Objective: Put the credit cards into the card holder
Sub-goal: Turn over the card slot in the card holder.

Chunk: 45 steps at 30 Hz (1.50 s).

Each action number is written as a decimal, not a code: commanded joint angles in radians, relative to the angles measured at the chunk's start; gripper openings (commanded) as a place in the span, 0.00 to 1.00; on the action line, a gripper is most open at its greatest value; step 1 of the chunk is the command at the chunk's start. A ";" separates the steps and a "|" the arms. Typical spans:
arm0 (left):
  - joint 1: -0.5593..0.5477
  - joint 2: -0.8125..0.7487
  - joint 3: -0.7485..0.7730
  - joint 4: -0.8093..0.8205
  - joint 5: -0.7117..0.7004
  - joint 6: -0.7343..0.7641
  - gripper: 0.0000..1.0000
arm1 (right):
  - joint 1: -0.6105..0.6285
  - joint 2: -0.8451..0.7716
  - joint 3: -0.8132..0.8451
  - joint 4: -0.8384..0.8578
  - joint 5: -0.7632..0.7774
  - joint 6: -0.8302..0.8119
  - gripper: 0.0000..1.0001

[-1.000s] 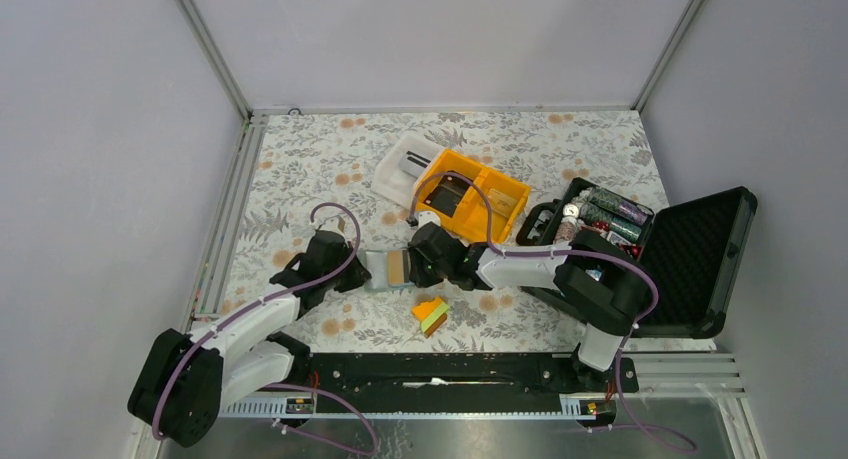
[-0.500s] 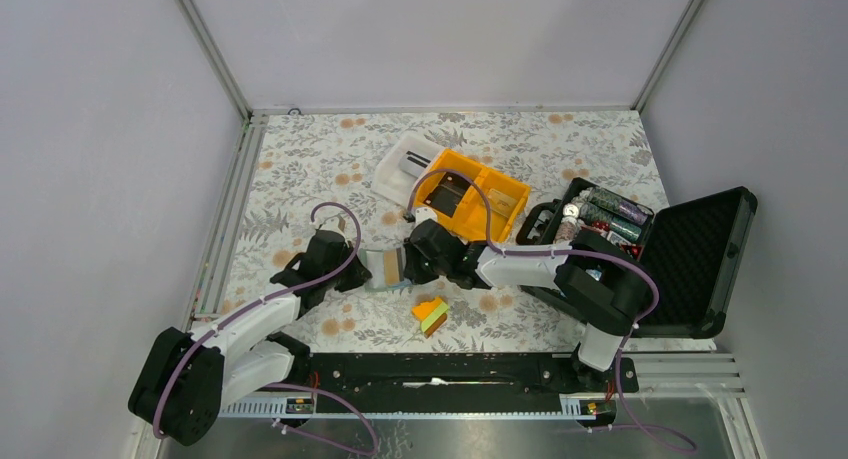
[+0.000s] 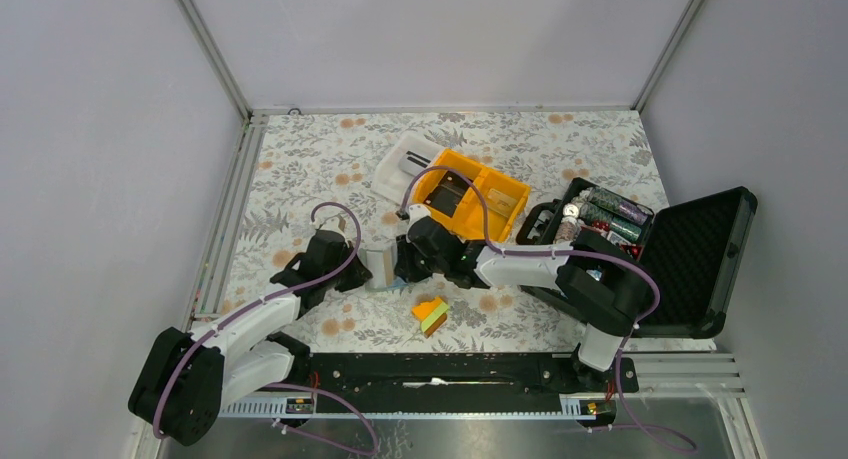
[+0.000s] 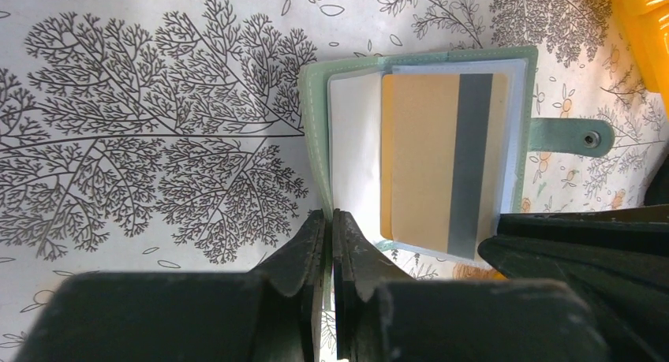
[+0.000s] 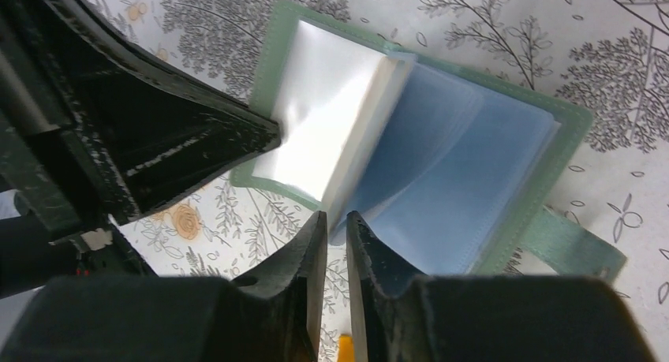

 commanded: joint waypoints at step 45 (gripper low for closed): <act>0.002 -0.030 -0.015 0.061 0.057 -0.001 0.00 | 0.079 0.111 0.154 0.016 0.050 -0.091 0.51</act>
